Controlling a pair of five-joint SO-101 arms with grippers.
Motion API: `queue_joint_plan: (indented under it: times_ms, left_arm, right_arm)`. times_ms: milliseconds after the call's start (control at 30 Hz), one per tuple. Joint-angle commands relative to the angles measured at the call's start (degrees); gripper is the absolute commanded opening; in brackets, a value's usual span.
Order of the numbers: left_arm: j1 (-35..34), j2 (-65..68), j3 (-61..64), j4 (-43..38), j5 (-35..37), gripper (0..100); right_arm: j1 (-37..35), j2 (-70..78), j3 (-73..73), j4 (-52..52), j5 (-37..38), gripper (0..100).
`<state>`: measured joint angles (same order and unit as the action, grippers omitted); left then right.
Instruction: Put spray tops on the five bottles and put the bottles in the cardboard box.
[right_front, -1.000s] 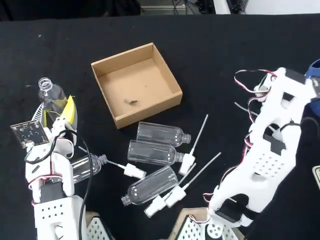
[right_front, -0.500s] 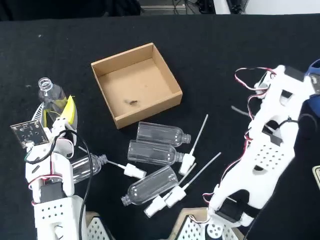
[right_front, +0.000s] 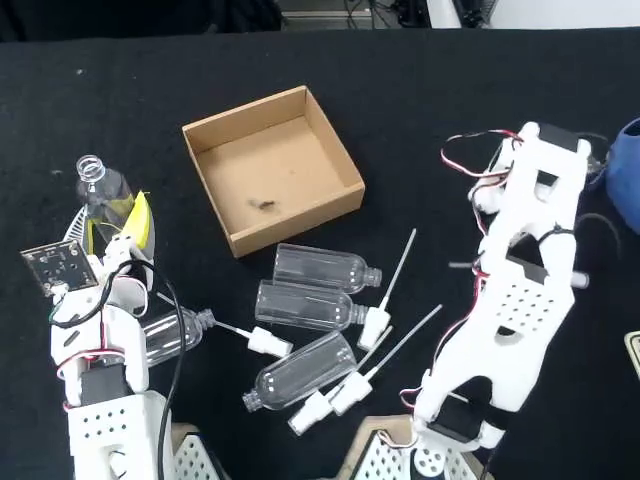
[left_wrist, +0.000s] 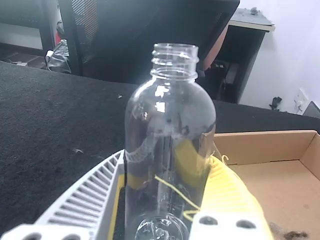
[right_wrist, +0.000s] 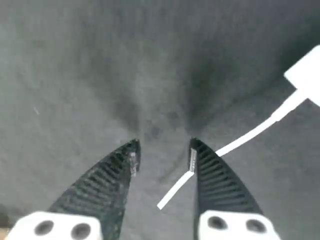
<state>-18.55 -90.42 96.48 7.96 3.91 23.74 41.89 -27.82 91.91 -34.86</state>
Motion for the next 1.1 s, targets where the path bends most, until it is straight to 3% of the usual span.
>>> queue_joint_plan:
  times_ms: [0,167,533,633,733,900,1067]
  left_arm:
    - [-0.13,-1.14,1.1,-0.09,0.09,3]
    - [-0.13,-1.14,1.01,-0.09,0.09,3]
    - [-0.13,-1.14,1.01,-0.09,0.09,3]
    - [-0.13,-1.14,1.01,-0.09,0.09,3]
    - [-0.13,-1.14,1.01,-0.09,0.09,3]
    - [-0.13,-1.14,1.01,-0.09,0.09,3]
    - [-0.13,-1.14,1.01,-0.09,0.09,3]
  right_arm:
    - [-0.09,-0.48,-1.54,3.43,8.79,14.4]
    - [1.49,-3.38,3.03,3.69,17.76,11.9]
    - [2.81,-22.2,15.16,3.69,22.95,11.0]
    - [5.45,-28.79,18.51,3.52,21.98,11.0]
    - [11.52,-31.96,21.49,0.88,16.35,11.3]
    - [20.04,-32.4,23.16,-6.77,7.82,21.4]
    - [20.92,-32.4,23.25,-8.35,7.03,26.2]
